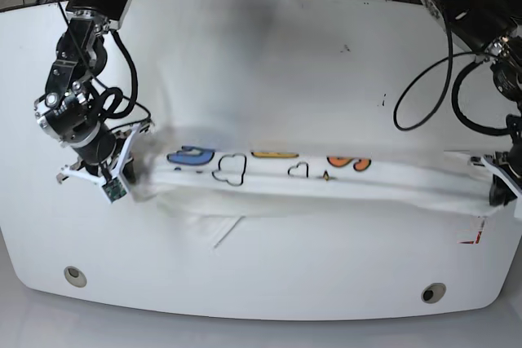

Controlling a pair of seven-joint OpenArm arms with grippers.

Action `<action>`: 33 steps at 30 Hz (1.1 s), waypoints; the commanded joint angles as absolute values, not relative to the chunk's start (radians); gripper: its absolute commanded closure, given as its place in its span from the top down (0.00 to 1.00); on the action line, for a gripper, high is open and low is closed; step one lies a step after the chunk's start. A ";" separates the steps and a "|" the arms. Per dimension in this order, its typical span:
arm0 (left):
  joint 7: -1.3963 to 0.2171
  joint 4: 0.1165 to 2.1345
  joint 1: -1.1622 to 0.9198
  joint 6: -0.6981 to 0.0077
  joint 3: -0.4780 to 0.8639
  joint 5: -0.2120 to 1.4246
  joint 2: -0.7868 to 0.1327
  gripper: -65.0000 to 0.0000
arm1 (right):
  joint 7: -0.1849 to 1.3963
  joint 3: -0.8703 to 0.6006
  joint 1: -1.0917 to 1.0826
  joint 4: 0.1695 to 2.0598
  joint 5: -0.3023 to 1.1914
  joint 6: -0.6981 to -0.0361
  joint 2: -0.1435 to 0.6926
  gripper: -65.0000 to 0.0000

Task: Fold the T-shirt properly
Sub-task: 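Lay the shirt down, folding the printed front under toward the hem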

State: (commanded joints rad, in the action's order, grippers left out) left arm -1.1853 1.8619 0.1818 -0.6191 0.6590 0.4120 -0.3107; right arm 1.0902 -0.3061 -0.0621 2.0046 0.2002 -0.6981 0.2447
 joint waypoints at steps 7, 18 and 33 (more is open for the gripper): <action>-1.182 1.857 0.019 -0.619 0.685 0.429 -0.308 0.00 | 1.021 -0.306 0.071 2.005 0.200 -0.698 0.217 0.00; -1.064 1.851 -0.168 -0.619 0.682 0.420 -0.337 0.00 | 1.018 -0.306 0.174 2.003 0.197 -0.698 0.199 0.00; -1.064 1.712 -0.216 -0.619 0.679 0.420 -0.364 0.08 | 0.995 -0.302 0.237 2.000 0.189 -0.698 0.179 0.02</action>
State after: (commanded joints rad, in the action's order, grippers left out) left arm -1.0641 1.7116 -0.2156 -0.6191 0.6790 0.4196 -0.3644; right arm 0.9950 -0.3015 0.2371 2.0000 0.1895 -0.6981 0.1788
